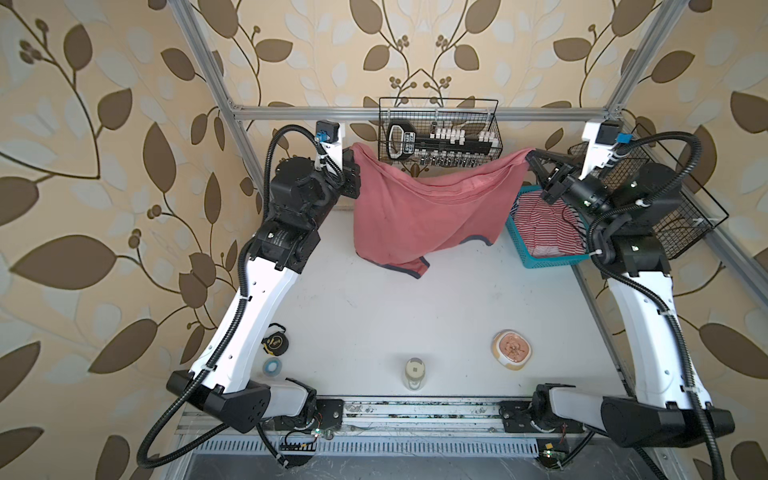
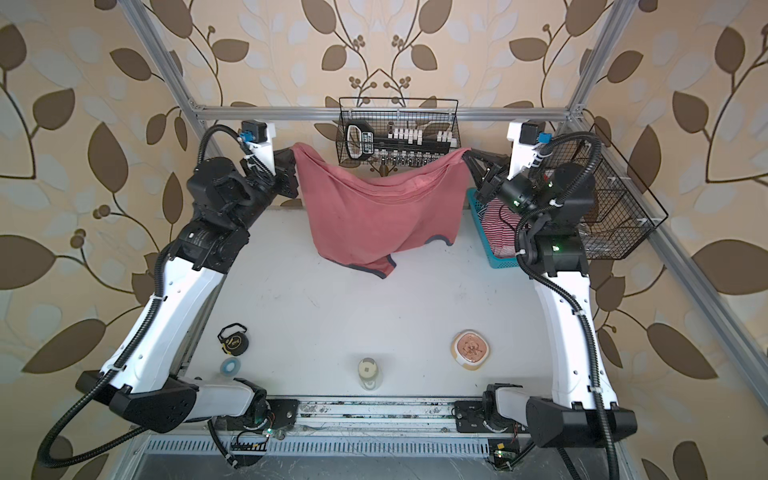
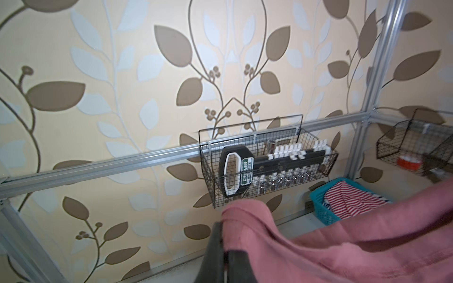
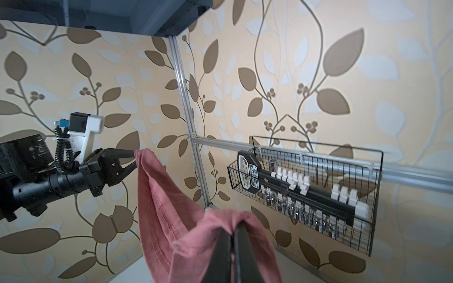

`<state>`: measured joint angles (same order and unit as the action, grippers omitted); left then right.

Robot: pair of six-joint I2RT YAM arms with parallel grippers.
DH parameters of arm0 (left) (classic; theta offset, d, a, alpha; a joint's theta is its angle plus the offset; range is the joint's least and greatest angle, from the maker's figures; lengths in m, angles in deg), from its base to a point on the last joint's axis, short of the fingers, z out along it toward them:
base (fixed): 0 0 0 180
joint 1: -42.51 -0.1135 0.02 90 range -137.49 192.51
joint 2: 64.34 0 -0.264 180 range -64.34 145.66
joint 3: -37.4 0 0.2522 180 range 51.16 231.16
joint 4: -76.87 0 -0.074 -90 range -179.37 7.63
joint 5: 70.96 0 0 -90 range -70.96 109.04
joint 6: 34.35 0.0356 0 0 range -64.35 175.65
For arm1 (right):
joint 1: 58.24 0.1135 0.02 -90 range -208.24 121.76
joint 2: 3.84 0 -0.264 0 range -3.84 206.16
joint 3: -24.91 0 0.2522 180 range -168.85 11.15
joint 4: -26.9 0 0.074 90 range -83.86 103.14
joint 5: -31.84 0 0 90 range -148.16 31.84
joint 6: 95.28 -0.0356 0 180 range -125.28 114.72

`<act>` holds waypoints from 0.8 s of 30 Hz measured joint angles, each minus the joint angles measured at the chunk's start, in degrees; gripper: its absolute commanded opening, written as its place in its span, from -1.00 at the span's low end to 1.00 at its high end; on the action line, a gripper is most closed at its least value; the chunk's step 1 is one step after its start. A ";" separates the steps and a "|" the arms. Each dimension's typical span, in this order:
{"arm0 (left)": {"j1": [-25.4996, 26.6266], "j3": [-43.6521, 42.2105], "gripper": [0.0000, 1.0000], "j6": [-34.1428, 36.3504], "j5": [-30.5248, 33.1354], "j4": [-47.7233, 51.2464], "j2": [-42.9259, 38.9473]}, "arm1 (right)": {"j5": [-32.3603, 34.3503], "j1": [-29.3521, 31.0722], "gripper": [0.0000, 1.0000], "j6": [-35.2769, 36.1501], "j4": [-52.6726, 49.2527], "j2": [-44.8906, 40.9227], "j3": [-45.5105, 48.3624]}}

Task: Fold and stack the tank tops
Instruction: 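Hold the tank top up with both grippers and shake it to flatten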

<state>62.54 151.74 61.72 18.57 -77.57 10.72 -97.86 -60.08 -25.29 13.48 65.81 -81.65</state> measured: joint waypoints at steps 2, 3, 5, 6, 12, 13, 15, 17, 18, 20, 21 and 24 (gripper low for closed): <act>0.02 2.34 -1.00 -1.05 -1.70 -0.09 -1.68 | 0.04 -0.07 -1.00 0.28 0.50 -2.14 -1.44; 0.02 3.28 -1.00 -1.46 -2.40 -0.24 -2.60 | 0.04 -0.07 -1.00 0.57 0.85 -3.04 -2.32; 0.02 4.59 -1.00 -1.79 -2.71 -0.72 -4.07 | 0.04 -0.07 -1.00 0.87 1.22 -4.02 -3.91; 0.00 5.03 -1.00 -1.79 -2.71 -0.96 -4.66 | 0.04 -0.07 -1.00 1.05 1.27 -4.24 -4.61; 0.00 6.10 -1.00 -0.48 -1.81 -0.94 -2.89 | 0.26 -0.07 -1.00 1.64 0.79 -1.25 -7.48; 0.00 6.67 -1.00 -0.11 -1.25 -0.74 -1.57 | 0.28 -0.04 -1.00 1.62 0.59 0.13 -8.04; 0.00 9.57 -1.00 1.11 0.37 0.04 3.32 | 0.44 -0.04 -1.00 1.44 0.26 4.61 -10.40; 0.00 14.21 -1.00 2.56 2.27 0.96 9.33 | 0.72 -0.07 -1.00 0.96 -0.33 10.05 -13.94; 0.00 17.29 -1.00 3.23 3.26 1.60 13.22 | 1.01 -0.07 -1.00 0.59 -0.66 13.64 -16.46; -0.02 23.71 -1.00 4.39 4.81 3.39 20.70 | 1.44 -0.07 -1.00 -0.52 -1.73 20.26 -22.10; -0.15 27.61 -1.00 4.63 5.66 4.87 24.57 | 1.62 -0.07 -1.00 -1.33 -2.58 23.89 -25.86; -0.26 34.82 -1.00 4.52 7.23 5.88 31.85 | 1.55 -0.11 -1.00 -4.52 -4.26 33.33 -37.86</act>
<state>62.28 186.55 66.24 25.80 -71.69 42.57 -96.31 -60.19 -29.81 9.21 99.14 -119.50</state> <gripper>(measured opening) 0.045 0.048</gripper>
